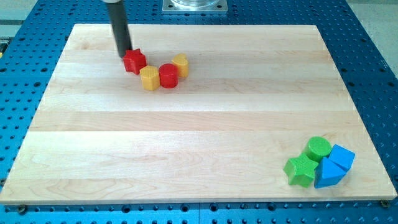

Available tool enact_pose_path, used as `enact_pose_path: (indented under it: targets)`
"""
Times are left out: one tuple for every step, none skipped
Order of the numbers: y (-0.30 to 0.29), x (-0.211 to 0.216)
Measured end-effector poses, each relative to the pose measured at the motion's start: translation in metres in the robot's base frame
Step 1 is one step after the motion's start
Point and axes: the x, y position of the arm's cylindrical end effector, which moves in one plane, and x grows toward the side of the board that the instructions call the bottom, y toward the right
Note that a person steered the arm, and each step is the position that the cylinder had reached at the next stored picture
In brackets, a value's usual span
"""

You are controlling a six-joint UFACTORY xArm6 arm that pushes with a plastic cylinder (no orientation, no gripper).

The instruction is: Place your arm at the center right of the board

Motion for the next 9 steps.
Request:
enact_pose_path:
  targets:
    - [-0.017, 0.003]
    - [0.017, 0.009]
    - [0.062, 0.012]
    - [0.061, 0.006]
    - [0.034, -0.045]
    - [0.053, -0.080]
    - [0.081, -0.097]
    - [0.150, -0.095]
    - [0.232, -0.081]
